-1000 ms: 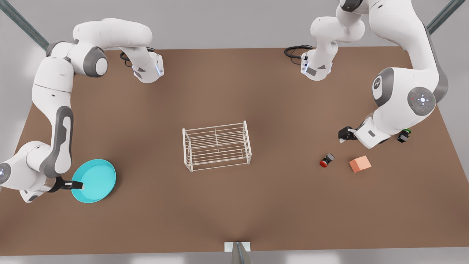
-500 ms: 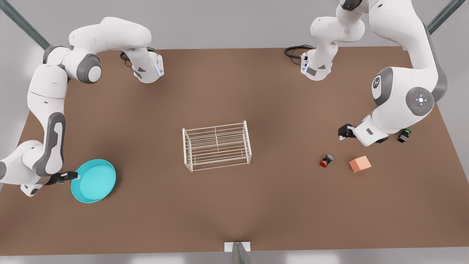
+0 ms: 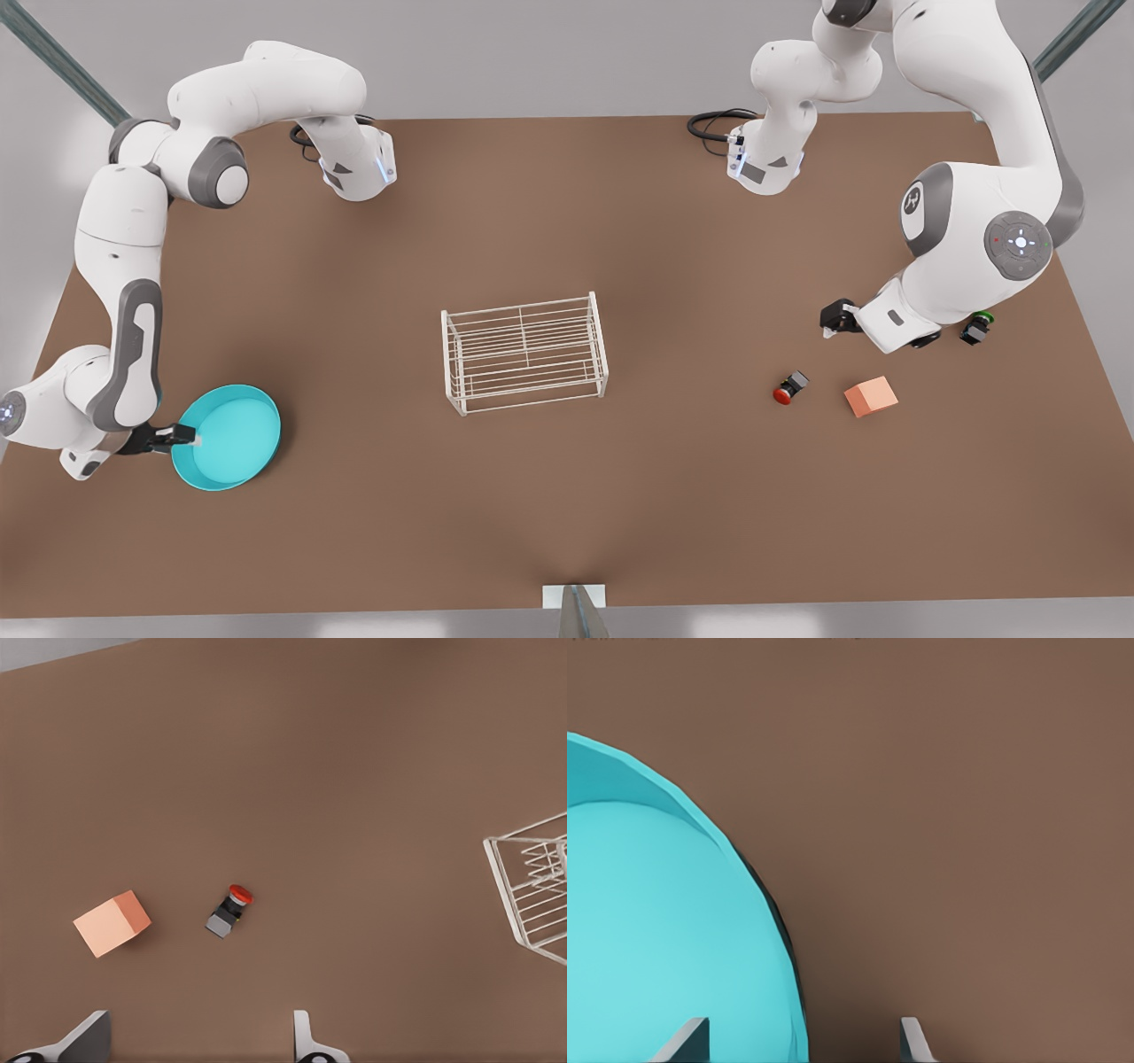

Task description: Place the plate on the shelf with right arm and place the red button switch in the plate with left arm

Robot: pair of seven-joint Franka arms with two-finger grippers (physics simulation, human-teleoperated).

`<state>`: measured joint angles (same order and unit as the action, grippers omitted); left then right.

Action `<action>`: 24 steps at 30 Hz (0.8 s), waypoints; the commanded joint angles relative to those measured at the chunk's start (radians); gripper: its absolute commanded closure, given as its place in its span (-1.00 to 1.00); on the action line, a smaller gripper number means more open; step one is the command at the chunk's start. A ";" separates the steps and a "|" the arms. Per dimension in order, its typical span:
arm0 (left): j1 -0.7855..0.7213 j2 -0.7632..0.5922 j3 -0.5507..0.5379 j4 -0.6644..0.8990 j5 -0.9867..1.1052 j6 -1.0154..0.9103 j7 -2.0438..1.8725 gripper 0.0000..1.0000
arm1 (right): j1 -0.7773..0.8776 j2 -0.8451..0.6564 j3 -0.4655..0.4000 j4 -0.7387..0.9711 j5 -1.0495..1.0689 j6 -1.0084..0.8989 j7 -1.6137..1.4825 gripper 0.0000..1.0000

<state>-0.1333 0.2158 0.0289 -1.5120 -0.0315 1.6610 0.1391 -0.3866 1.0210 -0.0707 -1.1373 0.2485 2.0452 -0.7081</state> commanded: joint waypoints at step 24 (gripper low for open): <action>0.034 0.008 0.009 0.036 -0.010 -0.037 -0.113 -1.00 | 0.003 -0.016 0.002 0.002 0.005 -0.037 0.004 0.49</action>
<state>-0.0993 0.2264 0.0398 -1.4753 -0.0411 1.6403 0.1109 -0.3836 1.0080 -0.0690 -1.1356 0.2559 2.0298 -0.7063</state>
